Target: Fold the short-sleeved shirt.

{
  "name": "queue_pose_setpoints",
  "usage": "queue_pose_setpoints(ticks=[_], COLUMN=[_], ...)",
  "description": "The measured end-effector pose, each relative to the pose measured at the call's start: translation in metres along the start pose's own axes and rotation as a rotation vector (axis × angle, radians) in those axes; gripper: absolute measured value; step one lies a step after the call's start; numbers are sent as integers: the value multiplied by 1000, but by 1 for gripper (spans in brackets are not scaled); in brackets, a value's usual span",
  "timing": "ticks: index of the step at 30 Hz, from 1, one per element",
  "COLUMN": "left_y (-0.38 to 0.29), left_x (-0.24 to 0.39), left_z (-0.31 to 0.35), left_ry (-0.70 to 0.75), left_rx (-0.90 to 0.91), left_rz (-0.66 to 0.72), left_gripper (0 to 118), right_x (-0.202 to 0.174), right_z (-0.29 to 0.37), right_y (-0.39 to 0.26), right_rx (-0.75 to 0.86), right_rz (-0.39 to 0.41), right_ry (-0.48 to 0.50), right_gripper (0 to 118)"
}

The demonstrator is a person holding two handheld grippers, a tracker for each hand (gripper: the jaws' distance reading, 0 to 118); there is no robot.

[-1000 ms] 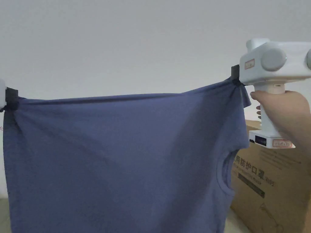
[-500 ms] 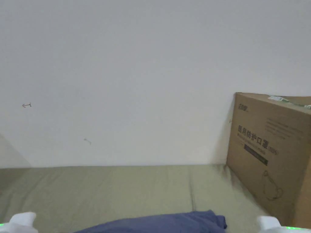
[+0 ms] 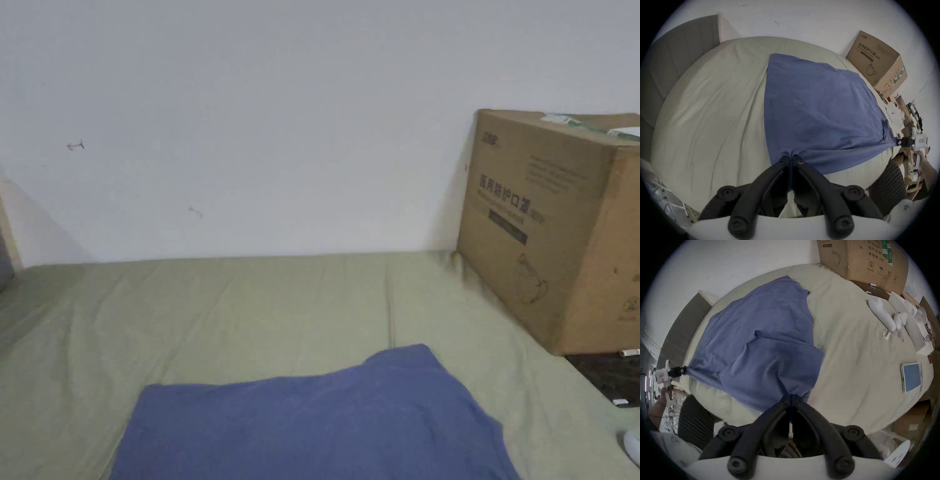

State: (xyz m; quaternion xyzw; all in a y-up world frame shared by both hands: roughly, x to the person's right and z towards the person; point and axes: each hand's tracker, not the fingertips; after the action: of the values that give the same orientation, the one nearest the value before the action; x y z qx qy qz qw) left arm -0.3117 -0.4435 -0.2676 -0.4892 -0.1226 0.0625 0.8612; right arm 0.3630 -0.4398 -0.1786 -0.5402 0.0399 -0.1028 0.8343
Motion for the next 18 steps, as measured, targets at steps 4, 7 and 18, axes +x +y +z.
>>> queue_pose_setpoints(ticks=[4,7,18], left_y=[-21,-28,-32], left_x=[-2,0,12], left_z=[7,7,27], left_ry=[-7,-16,-15], left_rx=[-32,-38,27], left_rz=[-18,-20,1], left_gripper=[4,4,116], right_x=[-2,-7,-30], right_z=[-3,-9,6], right_y=[-24,-32,-32], right_rx=[-28,-20,63], right_rz=[-25,-1,-31], right_ry=[6,-10,-59], right_gripper=[0,0,118])
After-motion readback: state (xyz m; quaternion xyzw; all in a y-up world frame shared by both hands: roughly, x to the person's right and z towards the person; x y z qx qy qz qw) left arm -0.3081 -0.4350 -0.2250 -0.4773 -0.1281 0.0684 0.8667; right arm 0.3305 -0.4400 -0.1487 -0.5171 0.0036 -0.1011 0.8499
